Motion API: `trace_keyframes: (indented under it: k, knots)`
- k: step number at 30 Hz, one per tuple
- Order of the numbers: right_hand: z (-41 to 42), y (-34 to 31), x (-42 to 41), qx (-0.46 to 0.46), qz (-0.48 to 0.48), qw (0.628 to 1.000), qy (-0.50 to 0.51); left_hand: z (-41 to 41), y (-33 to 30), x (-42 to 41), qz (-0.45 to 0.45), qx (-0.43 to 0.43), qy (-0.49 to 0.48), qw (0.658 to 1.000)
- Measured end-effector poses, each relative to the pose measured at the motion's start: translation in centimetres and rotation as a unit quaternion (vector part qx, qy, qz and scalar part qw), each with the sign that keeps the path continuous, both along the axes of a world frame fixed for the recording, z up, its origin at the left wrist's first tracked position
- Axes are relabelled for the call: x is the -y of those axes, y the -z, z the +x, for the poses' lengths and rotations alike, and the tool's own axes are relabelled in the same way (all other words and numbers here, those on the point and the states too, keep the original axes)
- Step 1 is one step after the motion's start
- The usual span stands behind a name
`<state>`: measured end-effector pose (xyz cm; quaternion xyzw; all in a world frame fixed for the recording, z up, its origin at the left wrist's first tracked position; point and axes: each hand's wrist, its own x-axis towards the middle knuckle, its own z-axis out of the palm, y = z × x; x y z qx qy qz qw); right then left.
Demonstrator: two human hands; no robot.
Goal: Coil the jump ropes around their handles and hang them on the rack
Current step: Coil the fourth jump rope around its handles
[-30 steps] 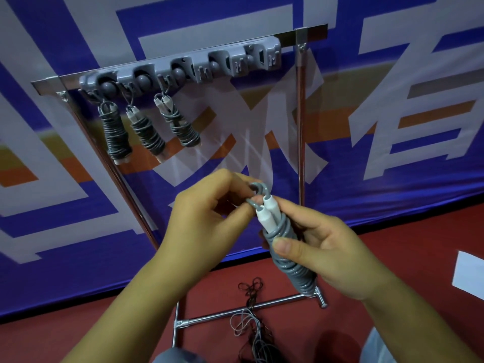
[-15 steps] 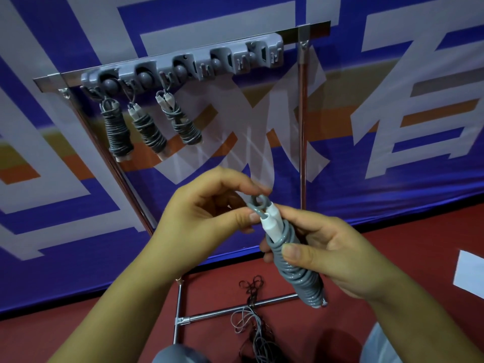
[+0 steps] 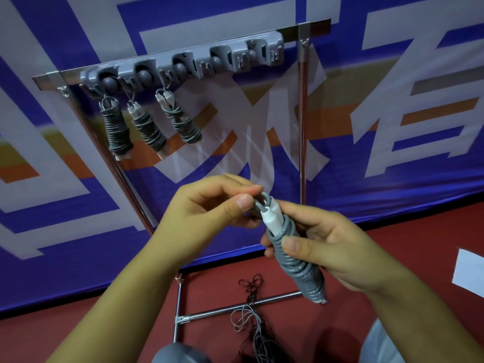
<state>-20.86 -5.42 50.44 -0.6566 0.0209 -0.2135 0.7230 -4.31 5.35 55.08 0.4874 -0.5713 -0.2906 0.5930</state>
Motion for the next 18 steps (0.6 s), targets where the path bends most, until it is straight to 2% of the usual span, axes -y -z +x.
trace_keyframes:
  k: [3, 8, 14, 18]
  knots:
    - [-0.1, 0.0, 0.1, -0.023, -0.032, 0.999, 0.020, 0.4, -0.6, 0.0, 0.058, -0.025, -0.008, 0.998]
    - [-0.1, 0.5, 0.2, -0.072, -0.097, 0.992, 0.048, 1.4, -2.1, 0.1, 0.158, 0.025, 0.012, 0.987]
    - [-0.1, 0.5, -0.2, -0.098, -0.125, 0.986, 0.059, 2.1, -3.7, 0.6, 0.276, 0.114, 0.035, 0.954]
    - [-0.2, 0.1, -0.5, -0.118, -0.149, 0.978, 0.083, 1.6, -4.4, 1.0, 0.303, 0.184, 0.035, 0.934]
